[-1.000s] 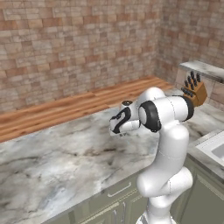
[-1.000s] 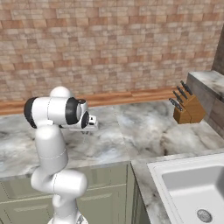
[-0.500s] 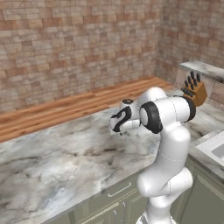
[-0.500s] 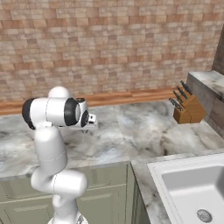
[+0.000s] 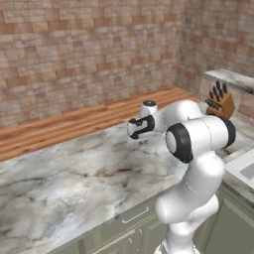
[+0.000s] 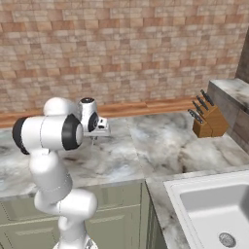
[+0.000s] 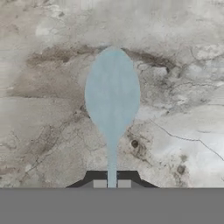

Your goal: Organize the utensils by type. Pick up the wooden spoons from the counter and place them in the open cabinet. Then pick up the metallic utensils from the counter and place them in the open drawer.

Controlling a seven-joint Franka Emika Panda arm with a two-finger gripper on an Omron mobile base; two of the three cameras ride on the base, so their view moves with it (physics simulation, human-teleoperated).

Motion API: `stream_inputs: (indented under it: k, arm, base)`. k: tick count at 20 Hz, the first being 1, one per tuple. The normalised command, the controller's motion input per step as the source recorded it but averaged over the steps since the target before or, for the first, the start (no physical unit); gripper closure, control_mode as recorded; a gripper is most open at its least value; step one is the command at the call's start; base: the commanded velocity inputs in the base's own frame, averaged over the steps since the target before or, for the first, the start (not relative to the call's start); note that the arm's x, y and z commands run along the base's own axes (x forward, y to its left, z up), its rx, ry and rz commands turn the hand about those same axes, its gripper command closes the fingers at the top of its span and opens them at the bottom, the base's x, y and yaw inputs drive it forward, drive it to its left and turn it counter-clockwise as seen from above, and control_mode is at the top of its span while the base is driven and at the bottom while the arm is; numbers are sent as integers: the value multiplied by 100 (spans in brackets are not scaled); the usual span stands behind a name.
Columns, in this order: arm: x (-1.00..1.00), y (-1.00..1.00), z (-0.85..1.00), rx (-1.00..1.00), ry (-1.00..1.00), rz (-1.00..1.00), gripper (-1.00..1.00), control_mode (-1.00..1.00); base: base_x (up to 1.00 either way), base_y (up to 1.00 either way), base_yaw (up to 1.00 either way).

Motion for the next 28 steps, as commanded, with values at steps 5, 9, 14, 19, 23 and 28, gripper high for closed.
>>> stream_inputs:
  k: [5, 9, 14, 19, 23, 28]
  arm:
    - [-15, 0, 69, 0, 1, -13, 100, -100]
    - [-27, 0, 61, 0, 1, -14, 100, -100]
    - [-42, -7, 52, 0, -1, -10, 100, -100]
    - [-38, 0, 42, 0, -1, -7, 100, -100]
    - [-40, -1, 31, 0, -5, -1, 100, -100]
    - [-41, -9, 31, 1, -6, 0, 100, -100]
  base:
    - [0, 0, 0]
    - [0, 0, 0]
    - [0, 0, 0]
    - [0, 0, 0]
    - [0, 0, 0]
    - [0, 0, 0]
